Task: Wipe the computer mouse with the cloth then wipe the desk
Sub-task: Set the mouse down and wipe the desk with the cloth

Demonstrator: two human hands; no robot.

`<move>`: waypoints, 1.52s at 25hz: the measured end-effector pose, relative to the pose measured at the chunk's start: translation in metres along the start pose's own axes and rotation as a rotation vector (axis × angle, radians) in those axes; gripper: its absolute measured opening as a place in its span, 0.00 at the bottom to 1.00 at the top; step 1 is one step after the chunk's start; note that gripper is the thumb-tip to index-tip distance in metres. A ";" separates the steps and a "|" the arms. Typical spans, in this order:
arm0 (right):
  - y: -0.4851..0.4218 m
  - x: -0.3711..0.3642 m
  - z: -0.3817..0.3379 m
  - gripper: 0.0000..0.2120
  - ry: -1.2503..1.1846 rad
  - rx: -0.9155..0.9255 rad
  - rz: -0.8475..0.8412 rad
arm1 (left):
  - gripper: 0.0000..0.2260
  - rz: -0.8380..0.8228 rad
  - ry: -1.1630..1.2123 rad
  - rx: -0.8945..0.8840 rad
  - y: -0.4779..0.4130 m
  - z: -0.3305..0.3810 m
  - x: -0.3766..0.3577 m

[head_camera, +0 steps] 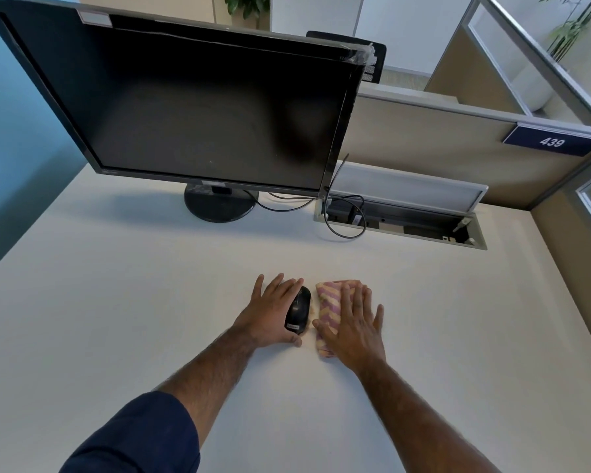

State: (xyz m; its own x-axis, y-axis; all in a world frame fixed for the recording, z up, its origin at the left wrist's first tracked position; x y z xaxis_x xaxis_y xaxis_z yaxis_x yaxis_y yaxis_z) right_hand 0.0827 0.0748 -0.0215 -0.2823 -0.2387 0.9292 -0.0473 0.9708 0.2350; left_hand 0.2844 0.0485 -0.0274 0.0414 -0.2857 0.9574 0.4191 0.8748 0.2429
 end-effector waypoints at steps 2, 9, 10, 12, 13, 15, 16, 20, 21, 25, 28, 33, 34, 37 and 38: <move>-0.003 0.001 0.001 0.48 -0.022 -0.008 -0.018 | 0.60 0.015 -0.006 -0.013 -0.001 0.000 0.002; -0.008 0.001 -0.002 0.37 -0.051 -0.018 0.023 | 0.58 0.092 0.048 0.046 0.006 -0.010 0.012; -0.010 0.000 -0.002 0.35 -0.077 -0.019 0.030 | 0.58 0.111 0.064 0.060 0.010 -0.015 0.014; -0.016 0.000 -0.004 0.33 -0.155 -0.016 0.045 | 0.58 0.158 0.088 0.099 0.020 -0.028 0.017; -0.020 0.001 -0.007 0.32 -0.202 -0.011 0.046 | 0.58 0.174 0.099 0.121 0.026 -0.037 0.018; -0.028 0.003 -0.015 0.31 -0.283 0.020 0.028 | 0.58 0.188 0.114 0.154 0.037 -0.052 0.018; -0.032 0.004 -0.020 0.32 -0.307 0.050 0.014 | 0.58 0.194 0.115 0.166 0.042 -0.059 0.018; -0.048 0.005 -0.048 0.33 -0.317 0.200 -0.055 | 0.59 0.225 0.118 0.208 0.061 -0.086 0.015; -0.052 0.004 -0.057 0.30 -0.297 0.243 -0.077 | 0.59 0.231 0.120 0.217 0.065 -0.092 0.014; -0.052 -0.009 -0.092 0.28 -0.131 0.463 -0.173 | 0.59 0.227 0.120 0.248 0.078 -0.111 0.012; -0.039 -0.025 -0.103 0.31 0.124 0.594 -0.165 | 0.58 0.245 0.135 0.259 0.083 -0.120 0.013; -0.005 -0.034 -0.101 0.34 0.190 0.684 -0.113 | 0.58 0.270 0.156 0.251 0.078 -0.118 0.020; 0.002 -0.035 -0.098 0.34 0.194 0.692 -0.103 | 0.58 0.271 0.159 0.246 0.075 -0.115 0.022; 0.020 -0.037 -0.090 0.34 0.184 0.678 -0.068 | 0.58 0.290 0.159 0.229 0.067 -0.107 0.028; 0.025 -0.037 -0.086 0.34 0.178 0.661 -0.059 | 0.58 0.289 0.153 0.218 0.065 -0.104 0.030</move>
State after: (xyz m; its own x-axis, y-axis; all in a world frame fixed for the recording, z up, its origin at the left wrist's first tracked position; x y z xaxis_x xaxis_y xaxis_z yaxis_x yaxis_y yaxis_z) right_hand 0.1742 0.1058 -0.0258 -0.1023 -0.2371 0.9661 -0.6483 0.7525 0.1160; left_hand 0.4067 0.0559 0.0010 0.2707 -0.0562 0.9610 0.1684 0.9857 0.0103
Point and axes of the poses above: each hand's wrist, its own y-axis away from the middle knuckle, its own x-axis out of the back of the hand, z = x × y, the point moved 5 cm from there along -y, towards the middle knuckle, and after that the axes turned 9 degrees about -y, right-handed, at the moved point
